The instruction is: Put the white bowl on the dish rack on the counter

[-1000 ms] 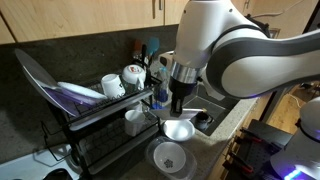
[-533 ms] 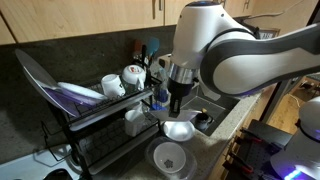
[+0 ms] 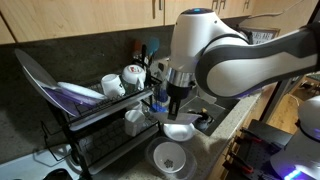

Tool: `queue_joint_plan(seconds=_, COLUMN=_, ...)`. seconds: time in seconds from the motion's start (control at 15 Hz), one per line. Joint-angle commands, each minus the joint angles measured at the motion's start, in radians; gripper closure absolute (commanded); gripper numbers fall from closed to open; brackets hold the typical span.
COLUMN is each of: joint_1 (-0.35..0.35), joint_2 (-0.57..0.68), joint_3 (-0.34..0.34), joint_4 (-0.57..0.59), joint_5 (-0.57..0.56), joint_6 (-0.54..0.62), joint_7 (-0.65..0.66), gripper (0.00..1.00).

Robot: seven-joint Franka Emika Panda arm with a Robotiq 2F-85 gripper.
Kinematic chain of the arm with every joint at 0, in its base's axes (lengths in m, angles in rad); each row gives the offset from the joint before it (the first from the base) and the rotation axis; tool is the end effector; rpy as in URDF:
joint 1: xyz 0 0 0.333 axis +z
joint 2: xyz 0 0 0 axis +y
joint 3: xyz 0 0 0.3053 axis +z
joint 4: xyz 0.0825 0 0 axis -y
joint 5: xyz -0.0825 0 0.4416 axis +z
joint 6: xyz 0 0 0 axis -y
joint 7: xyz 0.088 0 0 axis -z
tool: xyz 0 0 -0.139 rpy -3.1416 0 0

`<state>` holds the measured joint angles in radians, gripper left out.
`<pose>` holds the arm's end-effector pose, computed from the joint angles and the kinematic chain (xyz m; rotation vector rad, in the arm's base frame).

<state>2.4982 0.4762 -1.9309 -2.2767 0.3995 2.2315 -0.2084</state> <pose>0.4633 0.3132 0.3622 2.9348 0.8221 0.2948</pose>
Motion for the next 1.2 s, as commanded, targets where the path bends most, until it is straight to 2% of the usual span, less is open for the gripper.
queue_joint_plan(seconds=0.0, joint_1=-0.029, joint_2=-0.016, joint_3=0.024, joint_4=0.009, joint_5=-0.016, joint_6=0.037, joint_7=0.041, gripper=0.96)
queue_joint_plan(seconds=0.67, joint_1=-0.146, joint_2=-0.055, joint_3=0.122, joint_4=0.008, joint_5=-0.034, joint_6=0.094, joint_7=0.109, gripper=0.96)
queue_joint_plan(seconds=1.13, joint_1=-0.204, joint_2=-0.075, joint_3=0.161, joint_4=0.002, joint_5=-0.038, joint_6=0.115, joint_7=0.146, gripper=0.96)
